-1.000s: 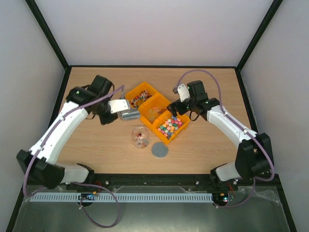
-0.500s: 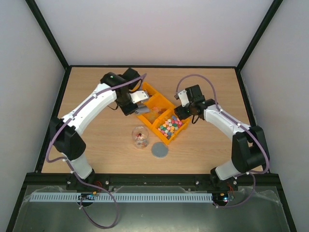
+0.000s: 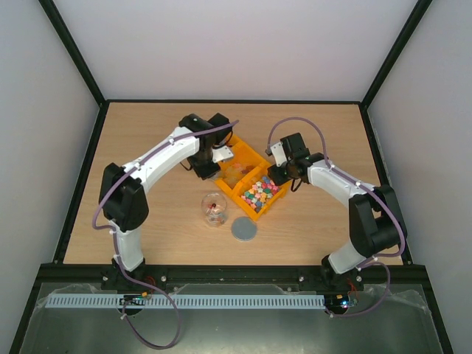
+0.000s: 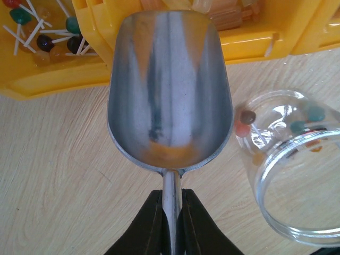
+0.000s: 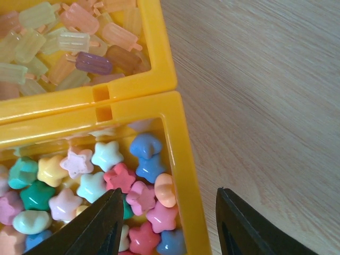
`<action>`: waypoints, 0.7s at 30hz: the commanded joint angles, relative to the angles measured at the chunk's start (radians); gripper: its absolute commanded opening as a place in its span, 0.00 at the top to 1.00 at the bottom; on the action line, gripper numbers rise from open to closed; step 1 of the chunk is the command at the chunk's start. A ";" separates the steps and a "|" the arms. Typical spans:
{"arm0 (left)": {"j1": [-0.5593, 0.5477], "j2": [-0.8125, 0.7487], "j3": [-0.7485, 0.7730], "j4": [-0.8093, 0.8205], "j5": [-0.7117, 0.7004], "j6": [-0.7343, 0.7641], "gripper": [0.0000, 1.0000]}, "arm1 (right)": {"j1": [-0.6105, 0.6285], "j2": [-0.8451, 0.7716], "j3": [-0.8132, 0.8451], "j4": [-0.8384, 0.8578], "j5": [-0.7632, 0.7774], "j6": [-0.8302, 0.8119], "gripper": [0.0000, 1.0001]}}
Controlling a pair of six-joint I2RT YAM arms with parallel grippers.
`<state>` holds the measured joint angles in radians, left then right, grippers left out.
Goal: Pack the candies
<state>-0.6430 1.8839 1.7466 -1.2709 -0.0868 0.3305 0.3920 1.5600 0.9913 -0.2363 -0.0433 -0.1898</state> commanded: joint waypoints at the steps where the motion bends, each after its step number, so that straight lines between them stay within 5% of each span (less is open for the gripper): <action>1: -0.007 0.046 0.035 -0.030 -0.057 -0.027 0.98 | -0.002 0.013 -0.004 0.002 -0.054 0.049 0.52; 21: -0.055 0.193 0.088 -0.030 -0.105 0.015 0.98 | 0.013 0.001 -0.017 0.007 -0.146 0.132 0.62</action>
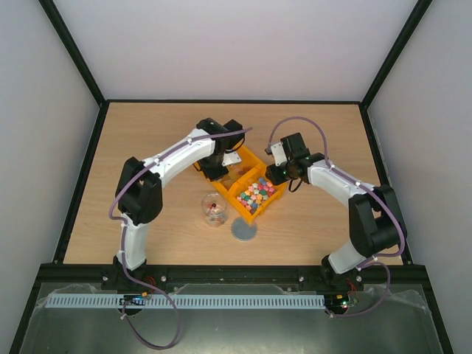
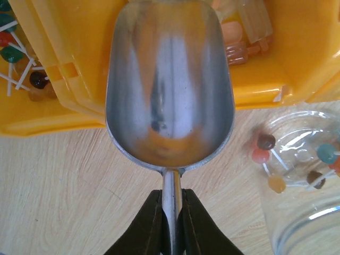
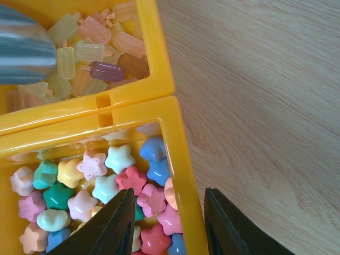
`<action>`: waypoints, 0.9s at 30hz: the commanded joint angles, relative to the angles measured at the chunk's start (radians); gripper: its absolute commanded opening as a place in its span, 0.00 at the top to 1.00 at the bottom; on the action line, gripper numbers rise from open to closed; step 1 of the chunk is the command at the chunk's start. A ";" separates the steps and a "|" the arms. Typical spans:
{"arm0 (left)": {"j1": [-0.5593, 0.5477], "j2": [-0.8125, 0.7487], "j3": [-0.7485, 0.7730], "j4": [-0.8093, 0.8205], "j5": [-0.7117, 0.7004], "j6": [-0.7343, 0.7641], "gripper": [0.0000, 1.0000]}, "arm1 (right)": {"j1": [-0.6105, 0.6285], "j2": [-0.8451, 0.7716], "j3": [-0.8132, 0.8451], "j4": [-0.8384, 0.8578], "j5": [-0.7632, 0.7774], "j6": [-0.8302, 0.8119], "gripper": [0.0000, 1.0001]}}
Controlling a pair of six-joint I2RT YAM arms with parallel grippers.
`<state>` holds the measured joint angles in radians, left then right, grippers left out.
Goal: Pack the candies
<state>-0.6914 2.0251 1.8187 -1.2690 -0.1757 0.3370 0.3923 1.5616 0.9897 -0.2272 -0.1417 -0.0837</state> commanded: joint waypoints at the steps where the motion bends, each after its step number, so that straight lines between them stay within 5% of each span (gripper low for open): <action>1: -0.007 0.063 0.017 -0.032 -0.013 0.012 0.98 | 0.014 0.000 -0.017 0.001 -0.048 0.025 0.63; 10: 0.009 0.109 0.026 0.028 0.125 0.034 0.98 | 0.016 0.013 -0.025 0.031 -0.050 -0.003 0.66; 27: 0.058 0.022 -0.279 0.488 0.285 0.065 0.98 | 0.019 0.023 -0.074 0.100 -0.051 -0.115 0.71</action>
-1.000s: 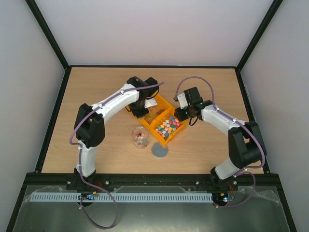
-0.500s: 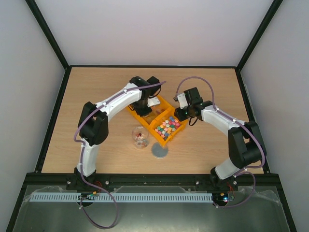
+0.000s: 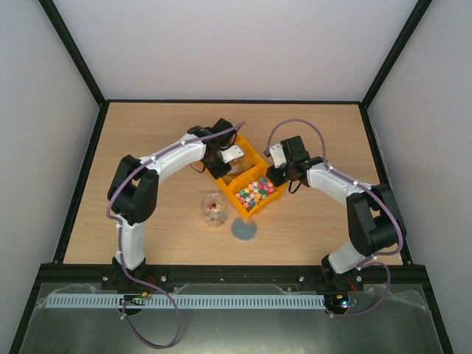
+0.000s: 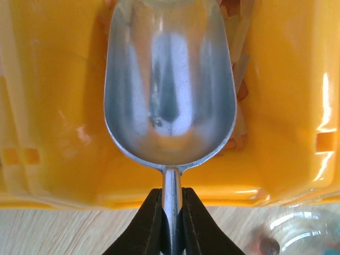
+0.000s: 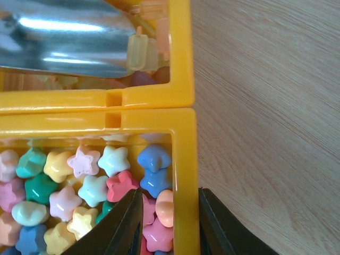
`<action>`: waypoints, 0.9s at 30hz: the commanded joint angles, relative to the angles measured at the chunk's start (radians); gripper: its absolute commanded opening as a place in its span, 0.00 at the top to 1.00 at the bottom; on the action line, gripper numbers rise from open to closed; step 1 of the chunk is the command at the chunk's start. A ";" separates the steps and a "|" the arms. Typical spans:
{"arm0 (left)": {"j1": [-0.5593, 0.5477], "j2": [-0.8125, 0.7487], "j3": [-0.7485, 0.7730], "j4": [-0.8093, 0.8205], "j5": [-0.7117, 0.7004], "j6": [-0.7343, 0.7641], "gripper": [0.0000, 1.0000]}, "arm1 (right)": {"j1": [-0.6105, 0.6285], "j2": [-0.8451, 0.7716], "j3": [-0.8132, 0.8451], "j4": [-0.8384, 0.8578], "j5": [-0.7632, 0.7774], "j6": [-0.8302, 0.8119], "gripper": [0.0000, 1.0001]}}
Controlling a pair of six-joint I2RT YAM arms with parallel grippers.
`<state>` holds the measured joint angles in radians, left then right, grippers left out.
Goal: Pack the candies
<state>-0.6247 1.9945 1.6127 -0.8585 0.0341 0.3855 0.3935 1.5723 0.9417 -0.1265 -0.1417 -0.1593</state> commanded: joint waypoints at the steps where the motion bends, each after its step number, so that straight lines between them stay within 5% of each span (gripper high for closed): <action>1: -0.009 0.051 -0.083 0.100 0.089 0.016 0.98 | 0.018 0.009 -0.030 0.002 -0.054 -0.045 0.71; 18: 0.080 -0.122 -0.226 0.321 0.159 -0.002 0.98 | 0.013 -0.041 -0.052 -0.013 0.007 -0.074 0.75; 27: 0.113 -0.181 -0.303 0.397 0.178 0.006 0.98 | -0.010 -0.091 -0.071 -0.038 0.011 -0.107 0.65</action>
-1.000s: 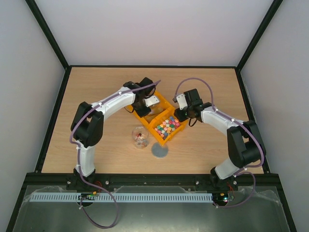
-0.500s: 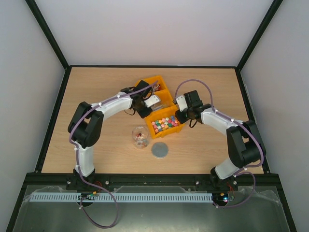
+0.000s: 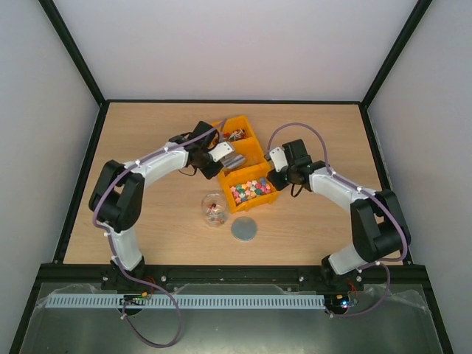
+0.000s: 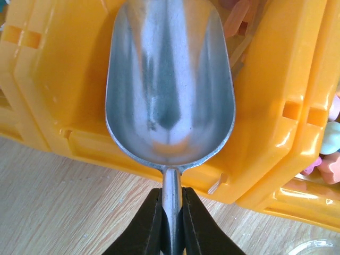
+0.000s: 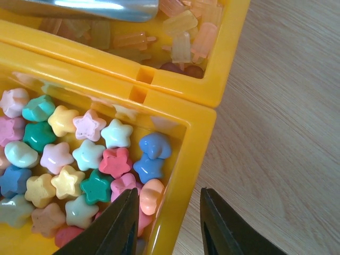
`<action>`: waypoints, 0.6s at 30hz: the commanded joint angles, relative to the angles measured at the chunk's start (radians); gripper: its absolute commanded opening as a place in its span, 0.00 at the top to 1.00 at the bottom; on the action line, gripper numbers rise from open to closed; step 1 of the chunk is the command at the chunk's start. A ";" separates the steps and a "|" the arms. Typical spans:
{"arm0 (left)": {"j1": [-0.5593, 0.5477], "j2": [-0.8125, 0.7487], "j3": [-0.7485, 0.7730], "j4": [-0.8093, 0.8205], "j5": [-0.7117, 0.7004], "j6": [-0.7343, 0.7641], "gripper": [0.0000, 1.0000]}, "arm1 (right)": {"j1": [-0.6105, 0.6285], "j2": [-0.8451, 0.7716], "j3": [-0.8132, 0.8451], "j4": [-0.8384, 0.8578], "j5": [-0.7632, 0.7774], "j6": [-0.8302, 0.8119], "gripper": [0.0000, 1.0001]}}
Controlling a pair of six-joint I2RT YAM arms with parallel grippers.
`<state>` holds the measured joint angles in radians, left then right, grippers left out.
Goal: Pack the candies
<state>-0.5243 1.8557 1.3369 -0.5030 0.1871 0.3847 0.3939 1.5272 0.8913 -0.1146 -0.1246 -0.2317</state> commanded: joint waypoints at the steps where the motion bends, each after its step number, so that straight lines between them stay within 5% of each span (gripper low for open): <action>1: 0.016 -0.049 -0.036 0.052 0.031 0.008 0.98 | -0.013 -0.052 -0.021 -0.053 -0.006 -0.040 0.63; 5: 0.028 -0.077 -0.077 0.093 0.060 0.045 0.98 | -0.018 -0.081 -0.017 -0.062 -0.021 -0.056 0.53; 10: 0.031 -0.102 -0.090 0.091 0.048 0.103 0.98 | -0.020 -0.119 0.019 -0.080 -0.057 -0.042 0.26; 18: 0.041 -0.100 -0.050 0.044 0.058 0.090 0.98 | -0.021 -0.134 0.074 0.000 -0.204 -0.046 0.29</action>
<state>-0.4976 1.7760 1.2552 -0.4332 0.2211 0.4671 0.3786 1.4151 0.9325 -0.1497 -0.2188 -0.2615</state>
